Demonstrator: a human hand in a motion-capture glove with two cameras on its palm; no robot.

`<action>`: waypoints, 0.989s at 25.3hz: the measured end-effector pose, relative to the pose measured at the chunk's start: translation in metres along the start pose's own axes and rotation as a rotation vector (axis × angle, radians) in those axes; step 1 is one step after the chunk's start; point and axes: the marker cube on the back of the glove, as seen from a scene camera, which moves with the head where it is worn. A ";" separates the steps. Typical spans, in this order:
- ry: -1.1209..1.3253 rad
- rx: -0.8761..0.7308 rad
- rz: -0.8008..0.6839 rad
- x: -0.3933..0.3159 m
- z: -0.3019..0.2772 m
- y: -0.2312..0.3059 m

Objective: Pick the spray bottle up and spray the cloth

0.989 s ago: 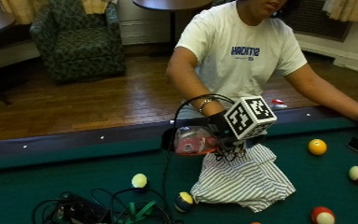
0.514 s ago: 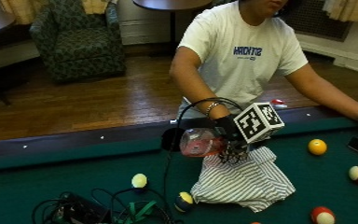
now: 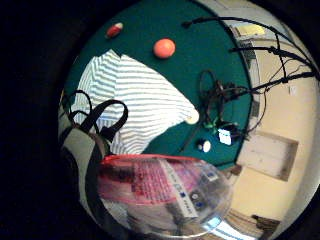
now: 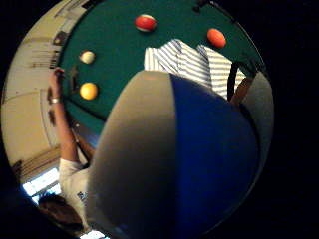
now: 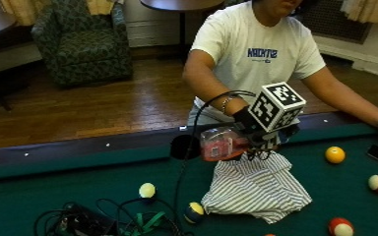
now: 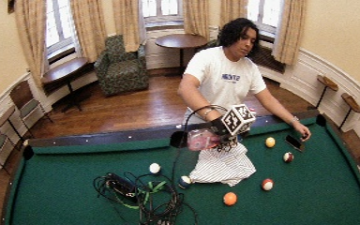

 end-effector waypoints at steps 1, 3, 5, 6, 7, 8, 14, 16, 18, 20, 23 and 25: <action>-0.045 0.034 0.002 0.000 -0.007 0.000; -0.128 0.111 0.011 0.000 -0.022 -0.001; -0.197 0.184 0.020 0.000 -0.034 -0.002; -0.229 0.215 0.022 -0.001 -0.038 -0.003; -0.261 0.240 0.022 -0.003 -0.043 -0.004; -0.293 0.260 0.020 -0.004 -0.046 -0.005; -0.498 0.357 -0.047 -0.026 -0.059 -0.012; -0.558 0.401 -0.070 -0.036 -0.063 -0.015; -0.624 0.446 -0.087 -0.045 -0.067 -0.018; -0.708 0.485 -0.095 -0.056 -0.069 -0.021; -0.874 0.533 -0.102 -0.073 -0.069 -0.029; -0.989 0.553 -0.112 -0.085 -0.068 -0.035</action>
